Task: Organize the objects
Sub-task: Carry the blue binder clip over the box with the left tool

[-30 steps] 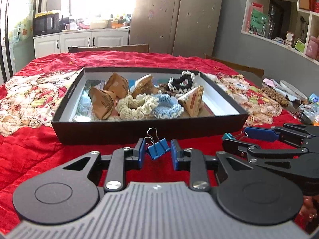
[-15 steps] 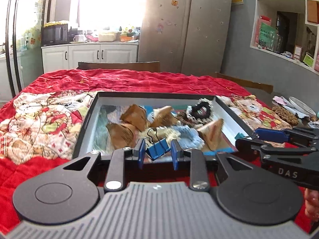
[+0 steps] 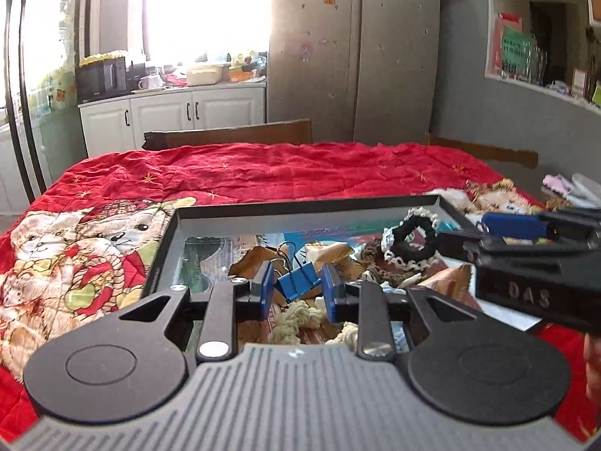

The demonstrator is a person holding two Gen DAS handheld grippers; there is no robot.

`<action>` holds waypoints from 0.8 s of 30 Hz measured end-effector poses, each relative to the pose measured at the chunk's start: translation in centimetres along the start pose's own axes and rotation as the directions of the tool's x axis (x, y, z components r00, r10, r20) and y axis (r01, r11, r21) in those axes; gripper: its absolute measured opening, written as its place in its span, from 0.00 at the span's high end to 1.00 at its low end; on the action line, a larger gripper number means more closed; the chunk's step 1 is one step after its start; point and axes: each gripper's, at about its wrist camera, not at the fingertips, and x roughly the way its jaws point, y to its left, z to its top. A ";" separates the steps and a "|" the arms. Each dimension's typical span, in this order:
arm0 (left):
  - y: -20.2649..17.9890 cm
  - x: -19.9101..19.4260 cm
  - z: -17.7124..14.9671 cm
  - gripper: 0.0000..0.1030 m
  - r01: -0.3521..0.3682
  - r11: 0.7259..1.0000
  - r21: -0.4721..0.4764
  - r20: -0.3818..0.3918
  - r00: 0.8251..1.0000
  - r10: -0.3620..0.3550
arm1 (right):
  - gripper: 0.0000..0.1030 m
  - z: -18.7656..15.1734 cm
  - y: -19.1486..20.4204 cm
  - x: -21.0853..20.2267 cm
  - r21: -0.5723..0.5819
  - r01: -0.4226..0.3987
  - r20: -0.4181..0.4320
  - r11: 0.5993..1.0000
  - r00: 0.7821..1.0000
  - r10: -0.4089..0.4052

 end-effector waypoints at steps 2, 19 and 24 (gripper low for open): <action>-0.2 0.8 -0.1 0.70 -0.003 1.000 0.011 -0.011 1.000 0.003 | 0.55 0.0 -0.3 1.1 0.013 0.005 -0.015 1.000 1.000 -0.005; -1.5 2.9 -1.3 0.70 -0.033 0.996 0.079 -0.034 0.999 0.036 | 0.55 -1.3 -1.2 4.7 0.047 0.000 -0.071 0.999 0.997 0.003; -1.6 3.1 -1.5 0.70 -0.042 0.995 0.091 -0.034 0.998 0.045 | 0.55 -1.6 -1.0 5.1 0.037 0.000 -0.086 0.999 0.996 0.003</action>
